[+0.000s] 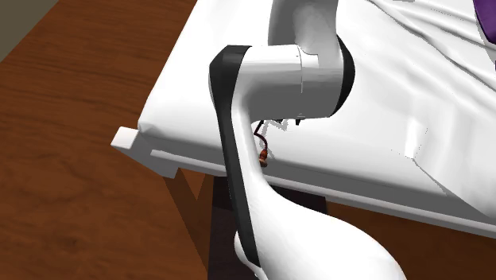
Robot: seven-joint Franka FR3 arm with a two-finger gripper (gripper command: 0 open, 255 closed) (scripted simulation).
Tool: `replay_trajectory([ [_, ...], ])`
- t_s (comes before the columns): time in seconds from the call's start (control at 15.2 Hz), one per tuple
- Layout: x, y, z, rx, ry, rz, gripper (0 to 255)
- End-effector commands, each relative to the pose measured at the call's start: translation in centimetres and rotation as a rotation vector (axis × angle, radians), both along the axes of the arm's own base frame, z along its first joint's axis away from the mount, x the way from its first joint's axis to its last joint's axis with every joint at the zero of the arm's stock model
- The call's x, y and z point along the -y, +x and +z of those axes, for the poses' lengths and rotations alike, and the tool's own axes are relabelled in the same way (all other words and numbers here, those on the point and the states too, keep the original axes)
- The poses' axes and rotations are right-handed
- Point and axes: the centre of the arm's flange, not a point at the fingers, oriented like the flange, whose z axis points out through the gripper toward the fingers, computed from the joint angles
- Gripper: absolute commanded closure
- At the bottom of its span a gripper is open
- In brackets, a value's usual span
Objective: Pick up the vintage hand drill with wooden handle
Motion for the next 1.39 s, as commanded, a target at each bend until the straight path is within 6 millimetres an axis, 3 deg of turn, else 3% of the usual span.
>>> replay_trajectory([
  [0.0, 0.0, 0.0, 0.0, 0.0, 0.0, 0.0, 0],
  [0.73, -2.1, 2.4, -14.3, -0.082, 0.016, 0.251, 0],
  [1.32, -2.2, 2.5, -18.7, -0.084, 0.016, 0.258, 0],
])
